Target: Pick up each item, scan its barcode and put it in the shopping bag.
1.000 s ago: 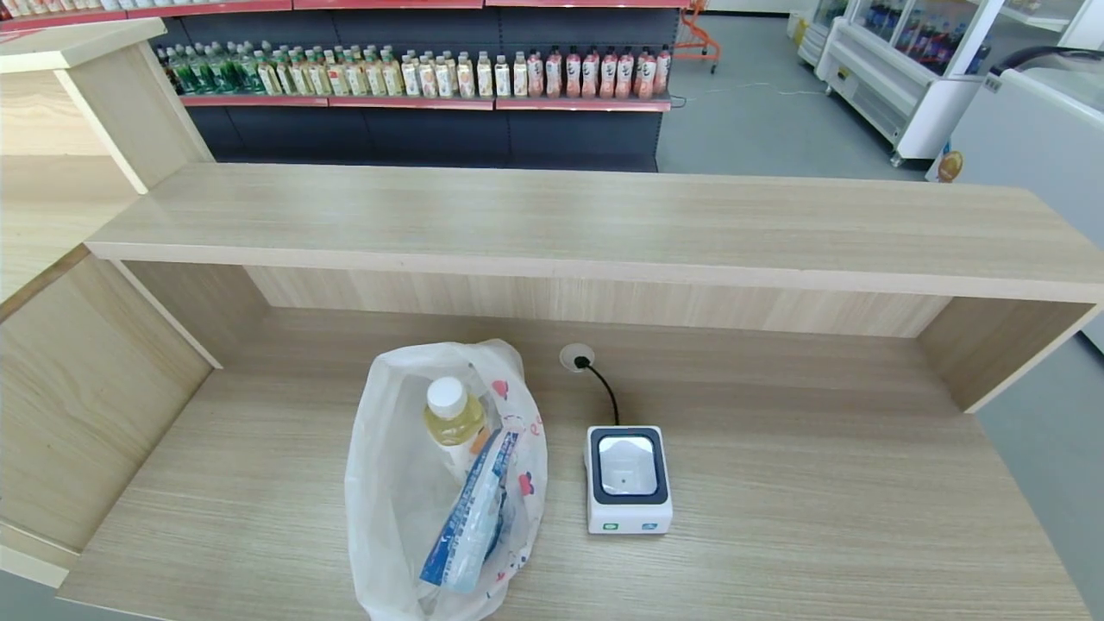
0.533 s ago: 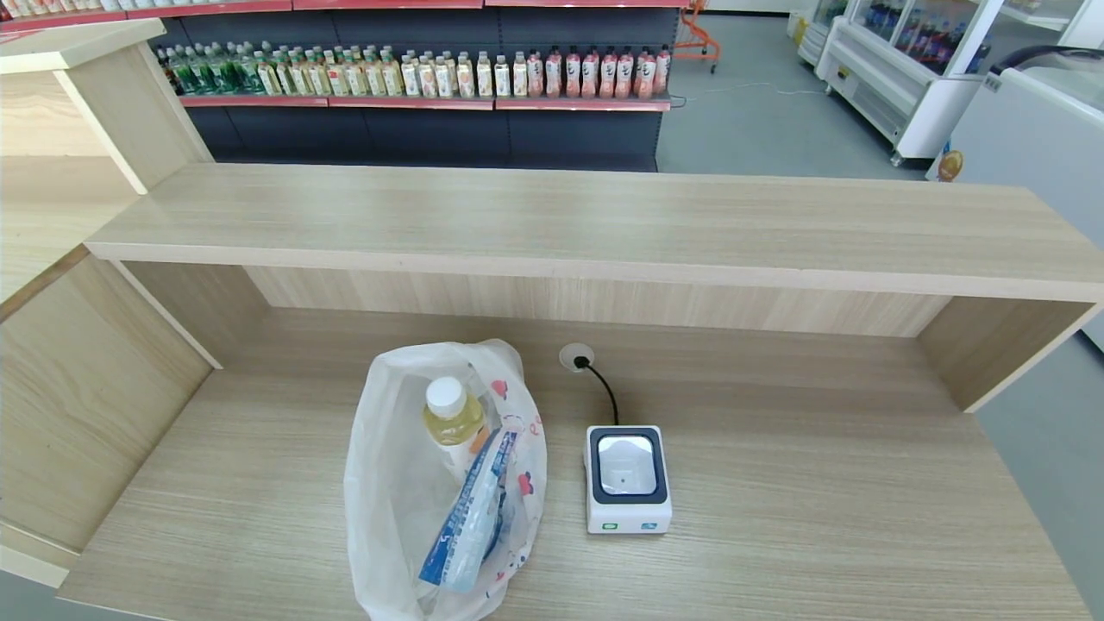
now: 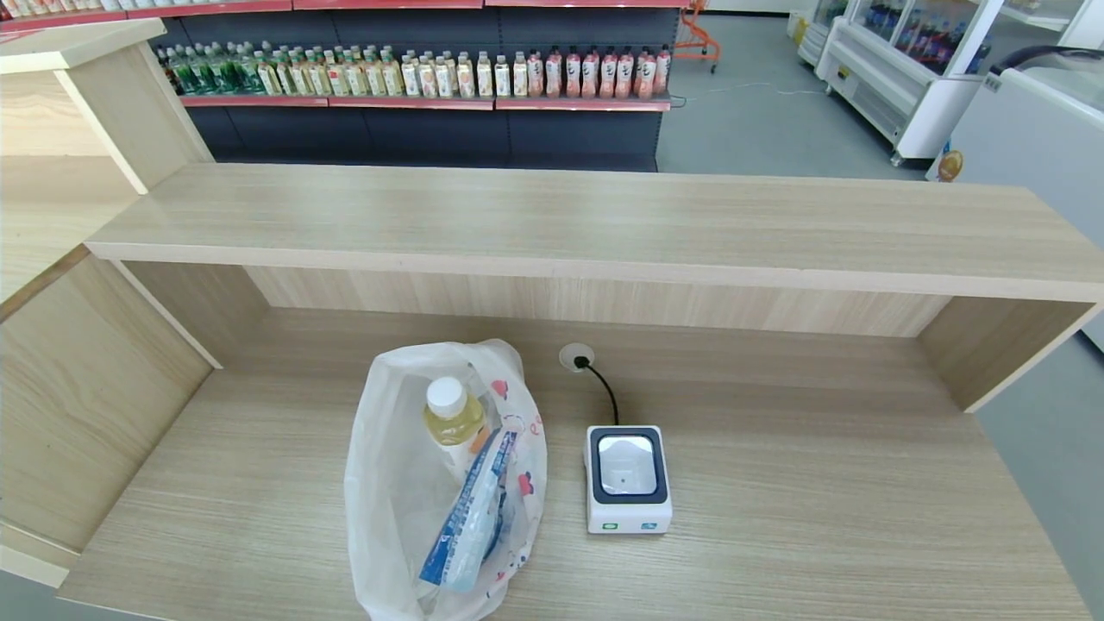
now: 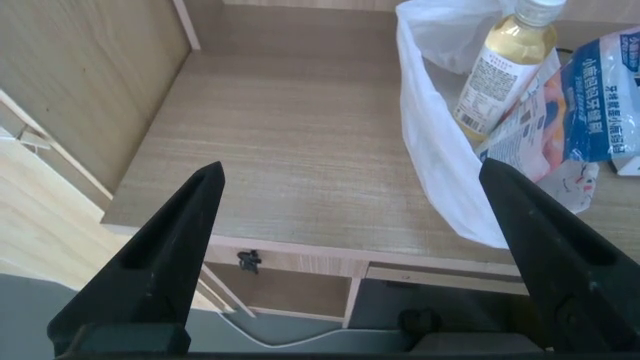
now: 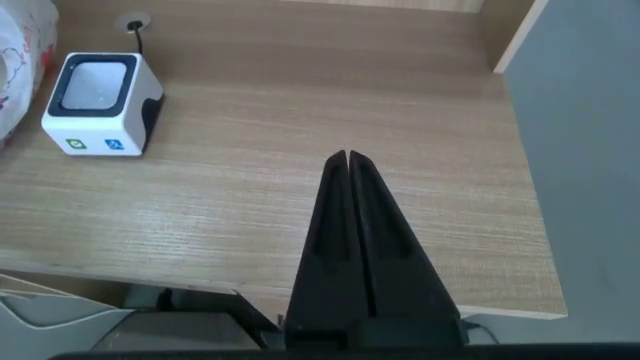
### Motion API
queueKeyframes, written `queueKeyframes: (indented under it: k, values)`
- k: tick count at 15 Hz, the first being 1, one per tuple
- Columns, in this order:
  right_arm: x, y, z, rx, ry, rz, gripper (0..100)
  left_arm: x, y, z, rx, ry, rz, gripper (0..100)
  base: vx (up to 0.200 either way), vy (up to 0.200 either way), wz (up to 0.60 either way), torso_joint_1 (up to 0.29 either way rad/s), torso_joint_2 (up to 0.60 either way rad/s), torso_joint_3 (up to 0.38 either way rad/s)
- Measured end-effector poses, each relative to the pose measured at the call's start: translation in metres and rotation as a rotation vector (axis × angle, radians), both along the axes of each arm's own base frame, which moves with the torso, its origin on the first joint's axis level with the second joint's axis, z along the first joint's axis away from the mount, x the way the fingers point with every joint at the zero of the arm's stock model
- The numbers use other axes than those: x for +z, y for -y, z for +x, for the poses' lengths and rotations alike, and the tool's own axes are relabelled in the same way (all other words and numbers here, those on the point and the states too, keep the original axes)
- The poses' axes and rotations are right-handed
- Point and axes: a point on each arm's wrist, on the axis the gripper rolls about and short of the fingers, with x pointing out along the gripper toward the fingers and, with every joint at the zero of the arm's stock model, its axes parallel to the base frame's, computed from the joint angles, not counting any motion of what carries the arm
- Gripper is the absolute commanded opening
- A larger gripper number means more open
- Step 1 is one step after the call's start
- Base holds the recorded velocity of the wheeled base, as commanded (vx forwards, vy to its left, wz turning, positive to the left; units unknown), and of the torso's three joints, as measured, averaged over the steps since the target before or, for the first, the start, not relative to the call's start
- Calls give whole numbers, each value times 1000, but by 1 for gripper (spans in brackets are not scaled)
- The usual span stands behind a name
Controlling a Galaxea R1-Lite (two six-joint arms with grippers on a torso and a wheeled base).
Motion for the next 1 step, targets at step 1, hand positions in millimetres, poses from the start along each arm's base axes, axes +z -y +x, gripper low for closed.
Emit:
queueKeyframes:
  k: [1]
  values:
    - [0, 0, 0, 0, 0, 0, 0, 0, 0, 0, 0, 0, 0, 100, 0, 0, 0, 0, 0, 0]
